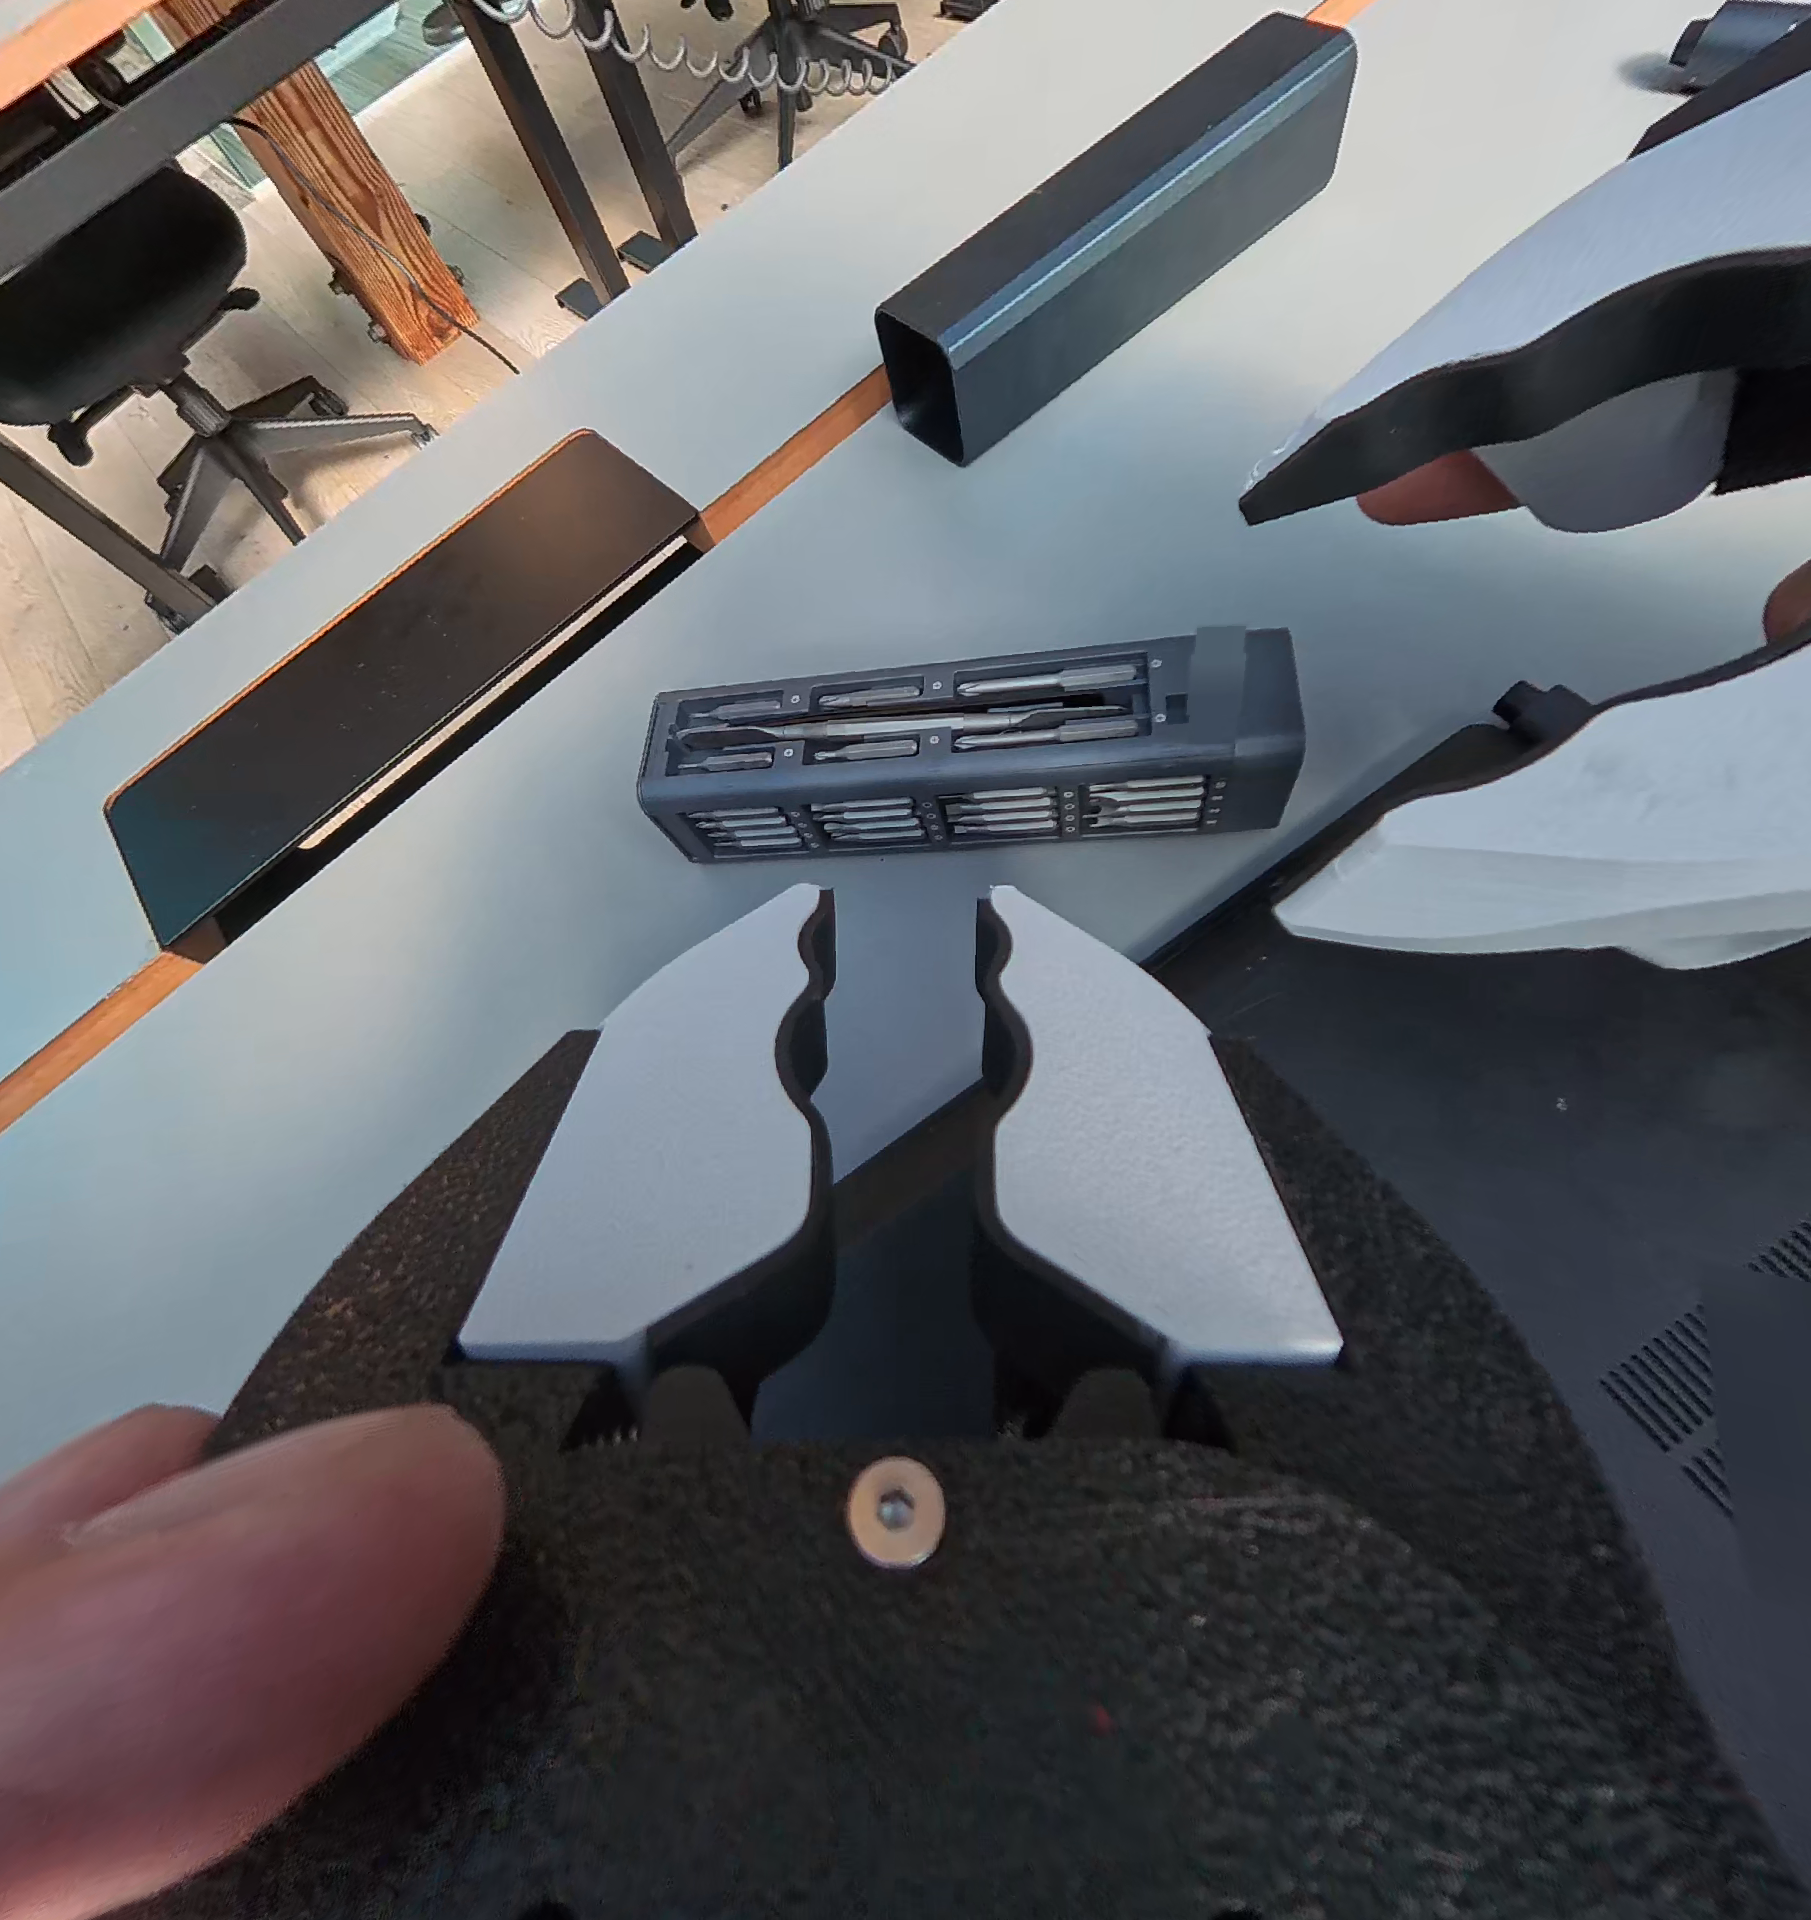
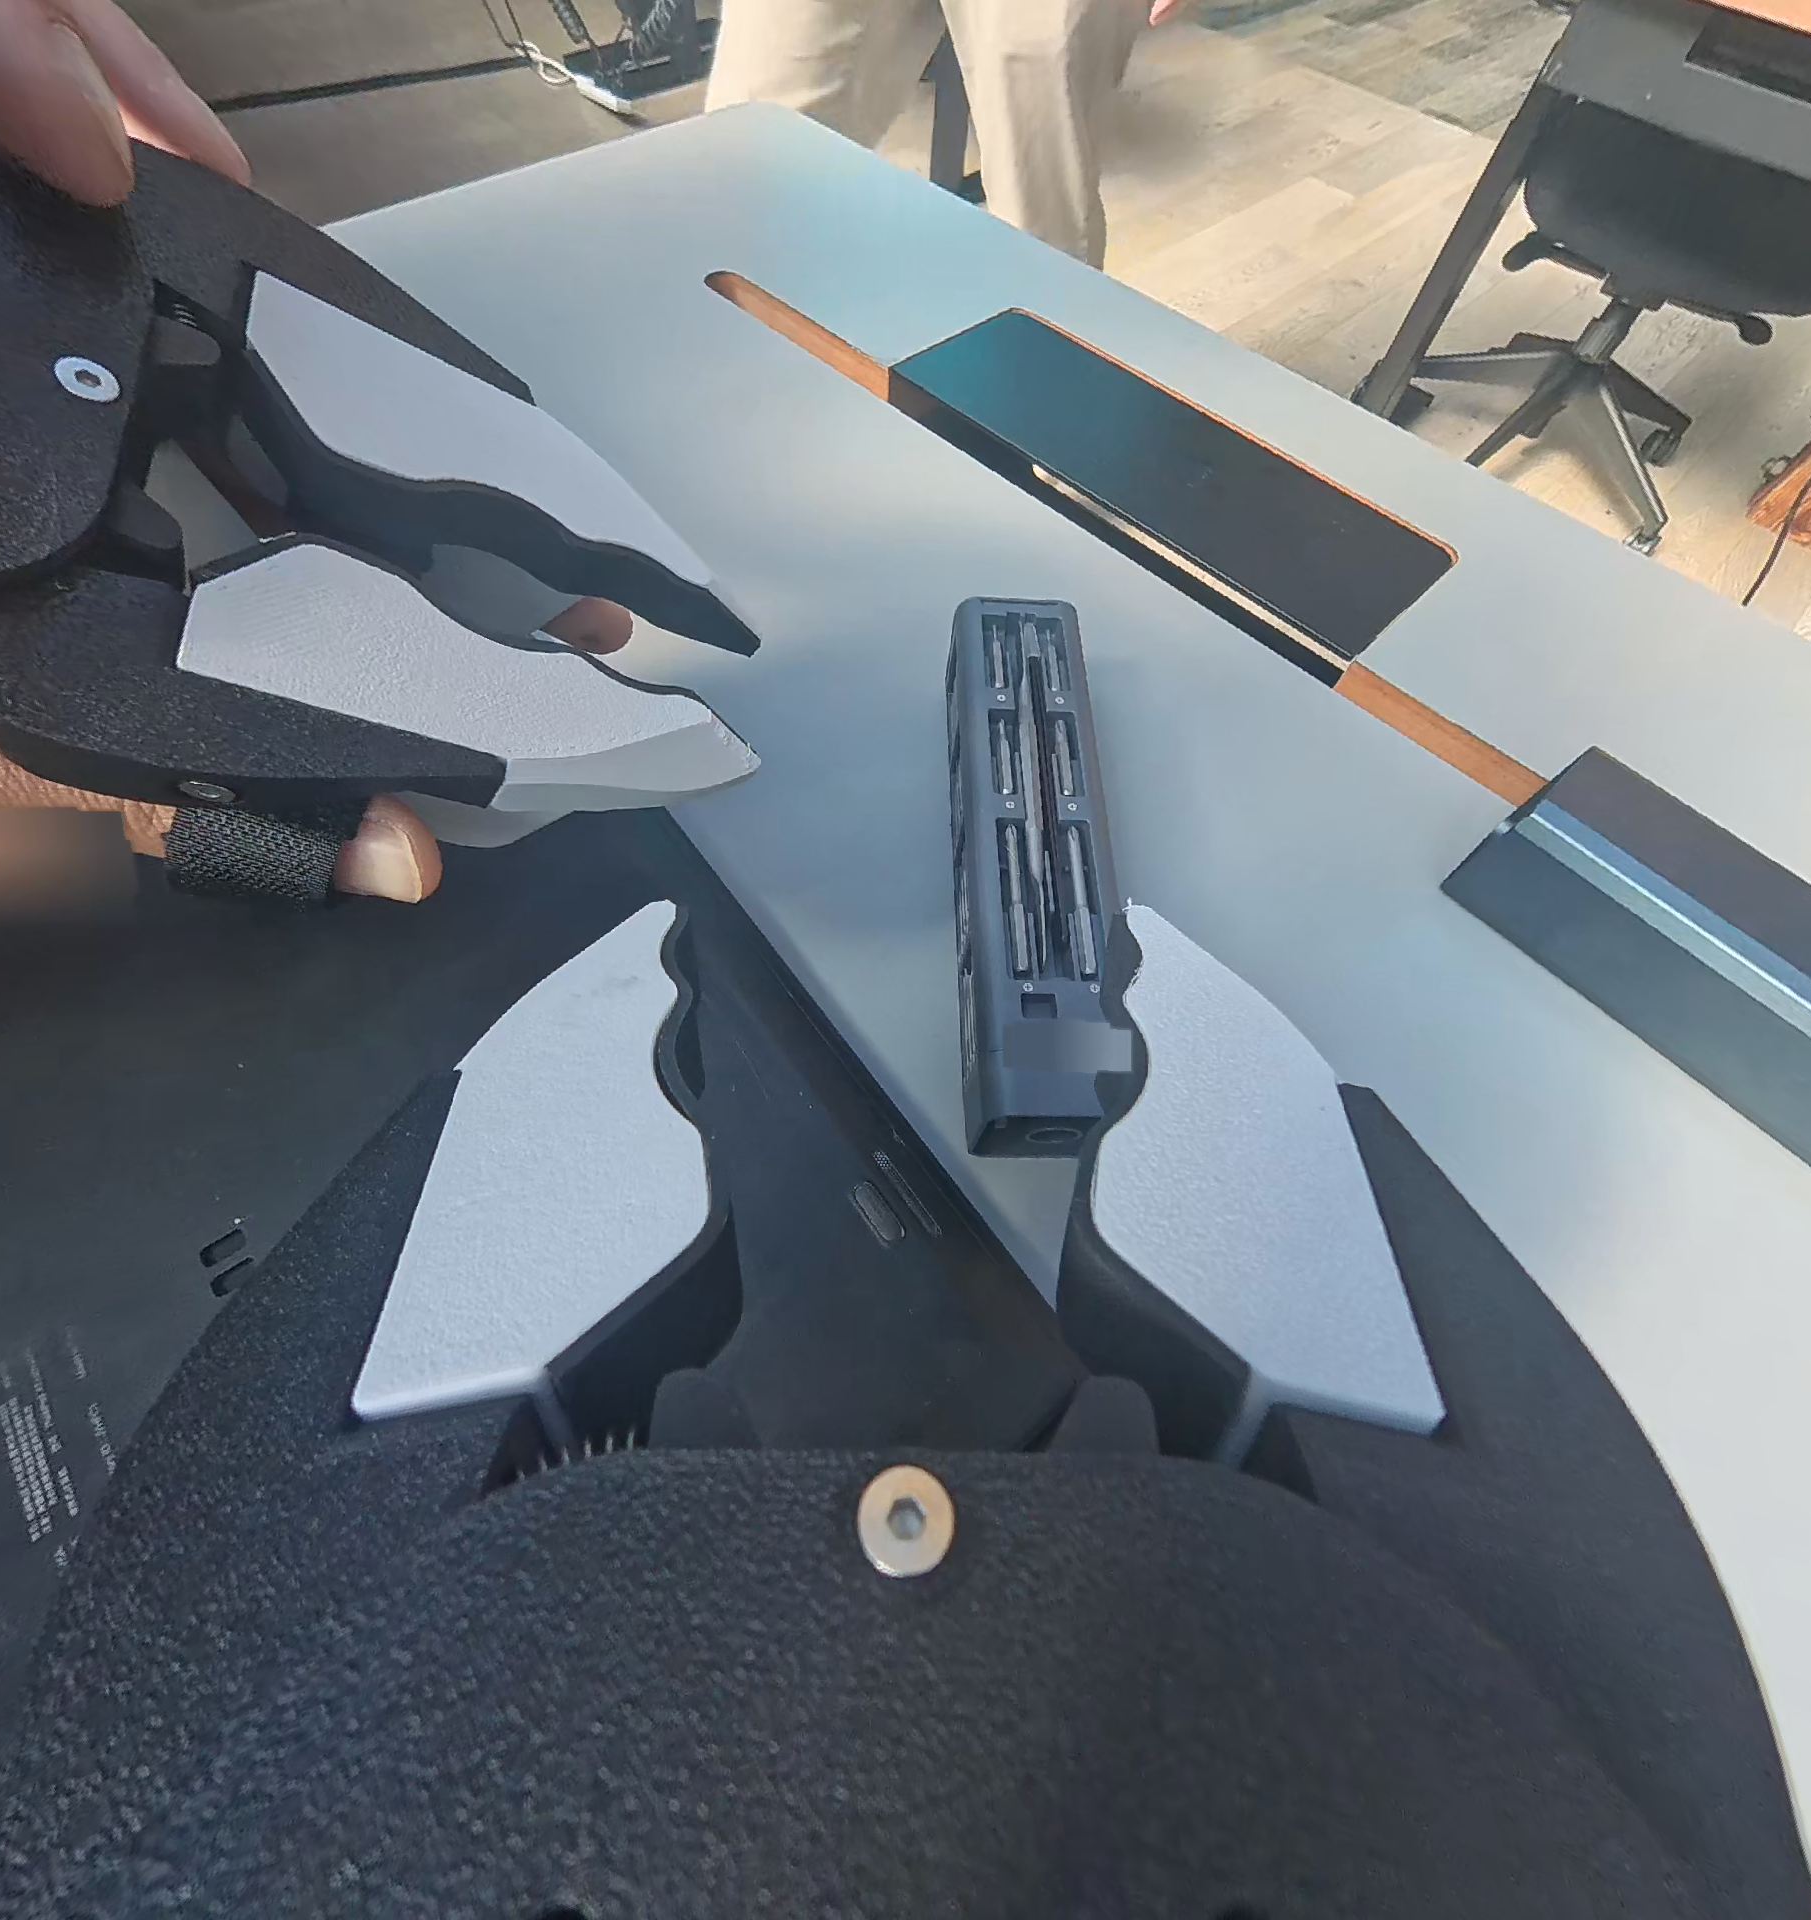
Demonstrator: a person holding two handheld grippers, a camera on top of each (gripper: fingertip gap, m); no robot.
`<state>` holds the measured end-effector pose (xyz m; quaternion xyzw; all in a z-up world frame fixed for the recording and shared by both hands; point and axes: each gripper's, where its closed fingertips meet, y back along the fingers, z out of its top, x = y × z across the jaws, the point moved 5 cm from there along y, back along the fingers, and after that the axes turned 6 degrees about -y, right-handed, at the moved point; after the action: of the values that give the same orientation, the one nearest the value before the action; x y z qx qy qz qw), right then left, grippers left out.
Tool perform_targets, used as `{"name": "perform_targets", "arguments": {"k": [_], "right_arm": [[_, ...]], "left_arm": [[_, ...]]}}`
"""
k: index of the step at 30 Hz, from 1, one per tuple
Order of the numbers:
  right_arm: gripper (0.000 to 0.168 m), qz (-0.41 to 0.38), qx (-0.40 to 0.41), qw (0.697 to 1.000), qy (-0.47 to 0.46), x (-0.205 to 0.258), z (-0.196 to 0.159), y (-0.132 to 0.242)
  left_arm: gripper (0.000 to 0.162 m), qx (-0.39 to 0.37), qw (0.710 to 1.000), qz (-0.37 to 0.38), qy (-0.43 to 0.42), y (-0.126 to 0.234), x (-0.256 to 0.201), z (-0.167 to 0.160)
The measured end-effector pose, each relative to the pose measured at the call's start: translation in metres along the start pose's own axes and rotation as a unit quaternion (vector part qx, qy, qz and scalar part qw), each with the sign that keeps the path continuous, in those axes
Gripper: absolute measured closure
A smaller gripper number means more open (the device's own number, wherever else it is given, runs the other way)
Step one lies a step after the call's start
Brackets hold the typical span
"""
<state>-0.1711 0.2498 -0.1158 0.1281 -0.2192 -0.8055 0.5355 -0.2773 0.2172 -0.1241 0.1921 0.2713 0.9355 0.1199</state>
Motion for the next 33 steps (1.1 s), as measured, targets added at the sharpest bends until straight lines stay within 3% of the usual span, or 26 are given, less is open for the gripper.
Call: {"name": "perform_targets", "arguments": {"k": [17,21,29,33], "right_arm": [[0.093,0.004,-0.009,1.000,0.002,0.002,0.004,0.000],[0.094,-0.032,0.001,0.999,0.014,-0.003,0.002,0.000],[0.129,-0.159,0.014,0.986,0.039,-0.017,0.005,0.004],[0.159,-0.175,0.002,0.984,0.022,-0.017,0.008,0.003]], "left_arm": [[0.132,0.003,1.000,0.006,-0.004,-0.001,0.000,0.001],[0.129,0.001,1.000,0.007,-0.006,-0.002,0.001,0.000],[0.146,-0.009,1.000,0.021,-0.003,0.004,0.010,-0.006],[0.162,-0.014,1.000,0.027,-0.002,0.009,0.012,-0.007]]}}
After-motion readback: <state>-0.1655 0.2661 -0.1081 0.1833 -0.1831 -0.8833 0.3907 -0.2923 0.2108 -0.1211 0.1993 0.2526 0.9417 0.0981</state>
